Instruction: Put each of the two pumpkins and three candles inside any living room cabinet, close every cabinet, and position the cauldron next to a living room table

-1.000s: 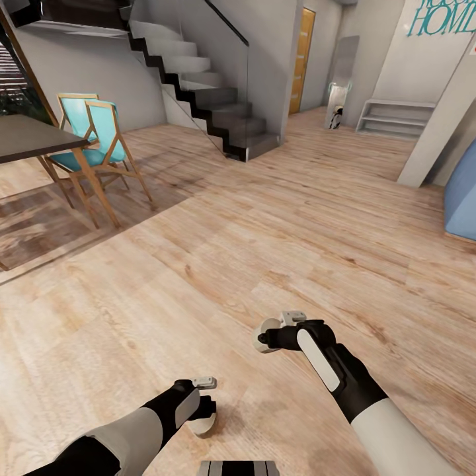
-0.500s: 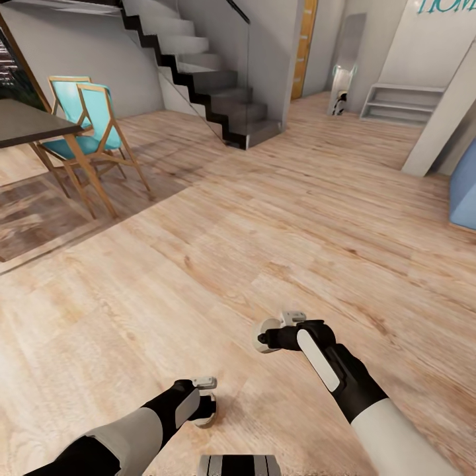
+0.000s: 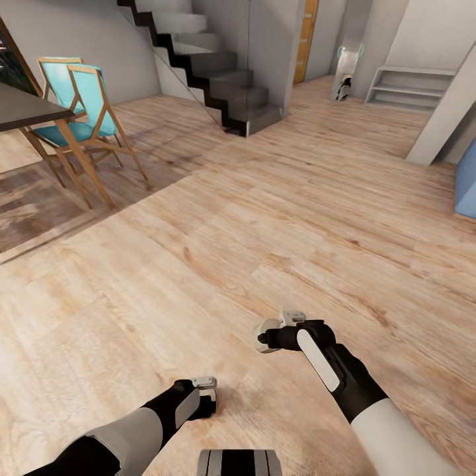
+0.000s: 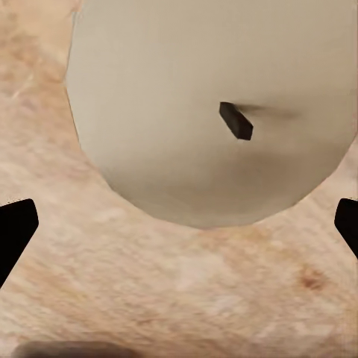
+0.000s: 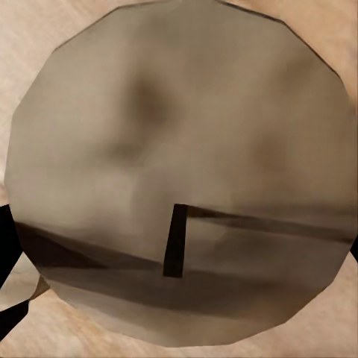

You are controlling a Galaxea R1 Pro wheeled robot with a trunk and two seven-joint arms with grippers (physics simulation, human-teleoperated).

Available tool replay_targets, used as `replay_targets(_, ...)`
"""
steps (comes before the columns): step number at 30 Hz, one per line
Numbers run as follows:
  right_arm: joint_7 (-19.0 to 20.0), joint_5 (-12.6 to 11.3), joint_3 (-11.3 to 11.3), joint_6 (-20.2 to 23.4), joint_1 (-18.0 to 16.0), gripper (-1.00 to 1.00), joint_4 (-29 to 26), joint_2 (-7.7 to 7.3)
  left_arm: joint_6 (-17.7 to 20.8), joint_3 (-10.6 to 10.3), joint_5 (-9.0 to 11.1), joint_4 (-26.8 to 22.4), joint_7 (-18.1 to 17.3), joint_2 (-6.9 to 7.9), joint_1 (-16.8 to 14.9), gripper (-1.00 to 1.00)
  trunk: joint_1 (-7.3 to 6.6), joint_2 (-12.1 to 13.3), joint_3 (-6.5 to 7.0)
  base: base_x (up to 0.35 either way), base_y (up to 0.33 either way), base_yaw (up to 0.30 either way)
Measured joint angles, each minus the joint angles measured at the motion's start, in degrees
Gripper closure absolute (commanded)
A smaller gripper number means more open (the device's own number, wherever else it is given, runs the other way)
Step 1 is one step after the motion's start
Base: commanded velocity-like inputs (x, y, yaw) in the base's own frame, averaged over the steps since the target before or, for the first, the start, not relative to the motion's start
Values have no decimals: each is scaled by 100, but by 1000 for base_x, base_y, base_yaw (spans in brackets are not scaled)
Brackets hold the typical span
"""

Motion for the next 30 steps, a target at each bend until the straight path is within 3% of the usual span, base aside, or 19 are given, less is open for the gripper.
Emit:
replay_targets(8,0,0,0,0,0,100,0,0,-3,0,0,0,0,0,0,-100,21,-11,-177,0,0,0)
replay_targets(30,3,0,-25,26,-1,100,1,0,-7,0,0,0,0,-2,0,-100,20,-11,-175,0,0,-51)
